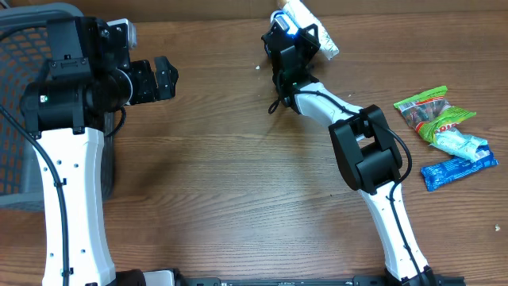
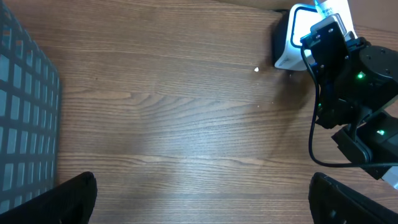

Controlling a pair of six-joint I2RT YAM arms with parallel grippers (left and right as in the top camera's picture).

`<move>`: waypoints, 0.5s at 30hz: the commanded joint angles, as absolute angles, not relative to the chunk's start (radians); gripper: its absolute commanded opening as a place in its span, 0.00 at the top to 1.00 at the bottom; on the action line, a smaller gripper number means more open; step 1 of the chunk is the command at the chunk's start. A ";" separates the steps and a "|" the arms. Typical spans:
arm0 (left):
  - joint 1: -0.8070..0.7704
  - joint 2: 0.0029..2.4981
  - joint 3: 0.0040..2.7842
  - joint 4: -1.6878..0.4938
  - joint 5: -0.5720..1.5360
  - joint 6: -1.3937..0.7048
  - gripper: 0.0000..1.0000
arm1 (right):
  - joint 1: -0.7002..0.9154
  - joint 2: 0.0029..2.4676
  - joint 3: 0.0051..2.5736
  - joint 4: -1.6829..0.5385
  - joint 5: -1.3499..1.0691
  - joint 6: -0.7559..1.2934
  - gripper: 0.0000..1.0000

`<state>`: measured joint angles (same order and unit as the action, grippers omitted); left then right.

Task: Scan the item barcode
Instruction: 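Lift the white tube and hold it in front of the scanner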

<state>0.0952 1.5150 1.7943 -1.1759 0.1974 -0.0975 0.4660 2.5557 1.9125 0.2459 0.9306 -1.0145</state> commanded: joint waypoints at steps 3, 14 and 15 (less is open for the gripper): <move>0.098 1.517 1.815 -1.175 0.191 -0.104 0.00 | 0.500 2.528 1.937 0.267 0.942 -0.988 0.96; 0.098 1.517 1.815 -1.175 0.191 -0.104 0.00 | 0.561 2.528 1.937 0.267 1.014 -0.999 0.96; 0.098 1.517 1.815 -1.175 0.191 -0.104 0.00 | 0.563 2.527 1.937 0.267 1.024 -0.999 0.96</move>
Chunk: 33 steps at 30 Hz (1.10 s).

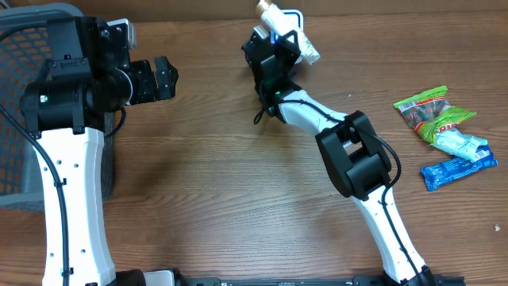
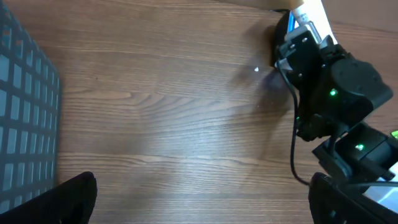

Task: Scan the item barcode
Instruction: 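Lift the white tube and hold it in front of the scanner, then carry the white tube right and drop it on the item pile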

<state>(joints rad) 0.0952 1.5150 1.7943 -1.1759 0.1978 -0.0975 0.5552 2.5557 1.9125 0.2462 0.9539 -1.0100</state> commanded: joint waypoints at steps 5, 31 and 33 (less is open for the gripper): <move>0.098 1.517 1.815 -1.175 0.191 -0.104 0.00 | 0.601 2.503 1.937 0.266 1.146 -0.999 0.96; 0.098 1.517 1.815 -1.175 0.191 -0.104 0.00 | 0.812 2.067 1.937 -1.230 0.554 0.023 0.96; 0.098 1.517 1.815 -1.175 0.191 -0.104 0.00 | 0.781 1.980 1.937 -1.283 0.360 0.023 0.96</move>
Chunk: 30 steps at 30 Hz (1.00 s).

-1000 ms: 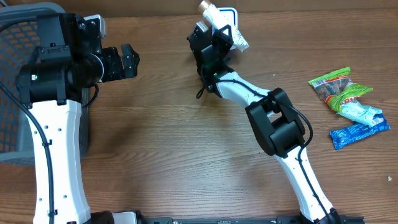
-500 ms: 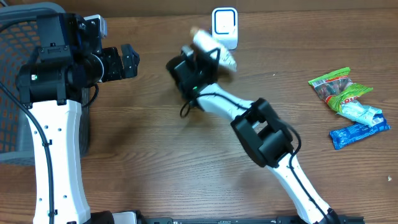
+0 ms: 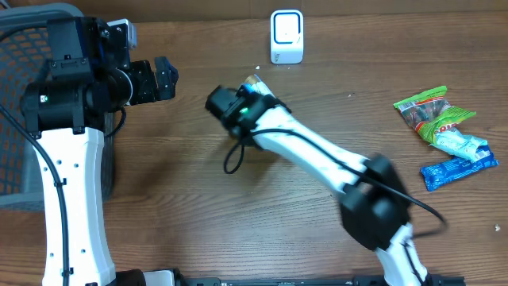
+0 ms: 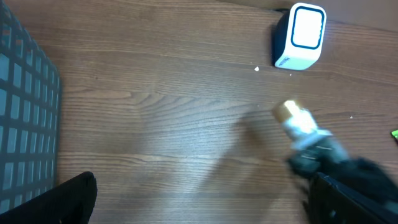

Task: Scan the item barcode
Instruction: 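Carry the white tube right and drop it on the item pile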

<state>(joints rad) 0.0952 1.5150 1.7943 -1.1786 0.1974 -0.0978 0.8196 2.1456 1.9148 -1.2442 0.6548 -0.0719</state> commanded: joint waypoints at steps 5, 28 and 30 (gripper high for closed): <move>0.098 1.517 1.815 -1.175 0.191 -0.104 0.00 | 0.530 1.768 1.937 -1.427 0.039 0.082 0.96; 0.098 1.517 1.815 -1.175 0.191 -0.104 0.00 | -0.615 1.744 1.394 -1.029 -0.237 0.248 0.87; 0.098 1.517 1.815 -1.175 0.191 -0.104 0.00 | -0.598 1.744 1.394 -1.007 -0.238 0.223 0.81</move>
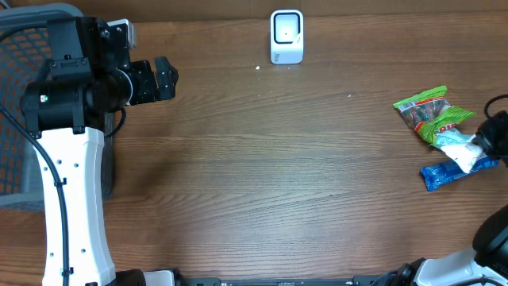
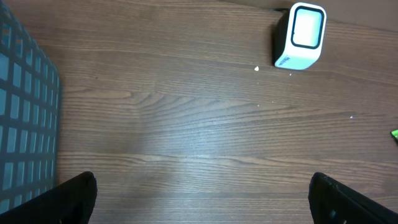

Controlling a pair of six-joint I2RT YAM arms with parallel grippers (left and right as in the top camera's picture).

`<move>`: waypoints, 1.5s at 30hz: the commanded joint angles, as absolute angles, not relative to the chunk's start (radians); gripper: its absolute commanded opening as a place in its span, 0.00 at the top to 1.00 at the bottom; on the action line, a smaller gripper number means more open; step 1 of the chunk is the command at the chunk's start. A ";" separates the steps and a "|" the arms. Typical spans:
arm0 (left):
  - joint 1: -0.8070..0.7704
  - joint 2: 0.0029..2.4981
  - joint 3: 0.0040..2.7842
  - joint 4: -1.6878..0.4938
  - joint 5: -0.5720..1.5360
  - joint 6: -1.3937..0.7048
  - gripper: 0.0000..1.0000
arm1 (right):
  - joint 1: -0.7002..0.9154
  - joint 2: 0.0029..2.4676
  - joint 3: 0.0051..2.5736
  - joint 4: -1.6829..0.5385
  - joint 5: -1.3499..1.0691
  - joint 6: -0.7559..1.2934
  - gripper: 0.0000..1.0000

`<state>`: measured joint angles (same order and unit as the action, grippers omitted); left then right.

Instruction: Scan the item barcode

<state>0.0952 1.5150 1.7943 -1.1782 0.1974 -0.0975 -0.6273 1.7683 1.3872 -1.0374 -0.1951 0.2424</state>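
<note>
The white barcode scanner (image 1: 286,36) stands at the table's far edge, its face toward the table; the left wrist view has the scanner (image 2: 301,36) at upper right. Three snack packs lie at the right: a green one (image 1: 427,106), a white and teal one (image 1: 461,146) and a blue one (image 1: 449,172). My right gripper (image 1: 498,132) shows only as a dark shape at the right edge, over the white pack; its fingers are hidden. My left gripper (image 1: 165,77) (image 2: 202,199) hangs open above bare wood at the left, nothing between its fingers (image 2: 74,198).
A grey mesh basket (image 1: 24,119) stands at the far left, partly under the left arm; its wall (image 2: 25,118) fills the left side of the left wrist view. A white crumb (image 1: 258,67) lies by the scanner.
My right arm was stretched over the middle left of the table holding a white item with a gold cap. Now it is at the far right edge by the snack packs. That item is out of view.
My right gripper held a white item at the scanner, right of it and then in front of it. Then it was over the middle left of the table with the item. Now it is at the right edge. The left arm has not moved.
</note>
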 commanded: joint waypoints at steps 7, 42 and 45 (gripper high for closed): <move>0.098 1.517 1.815 -1.175 0.191 -0.104 0.00 | -0.514 1.740 1.427 -1.074 -0.249 0.185 0.00; 0.098 1.517 1.815 -1.175 0.191 -0.104 0.00 | 0.020 0.982 1.319 -0.860 -0.052 0.126 0.00; 0.098 1.517 1.815 -1.175 0.191 -0.104 0.00 | 0.052 0.825 1.043 -0.546 -0.046 0.126 0.00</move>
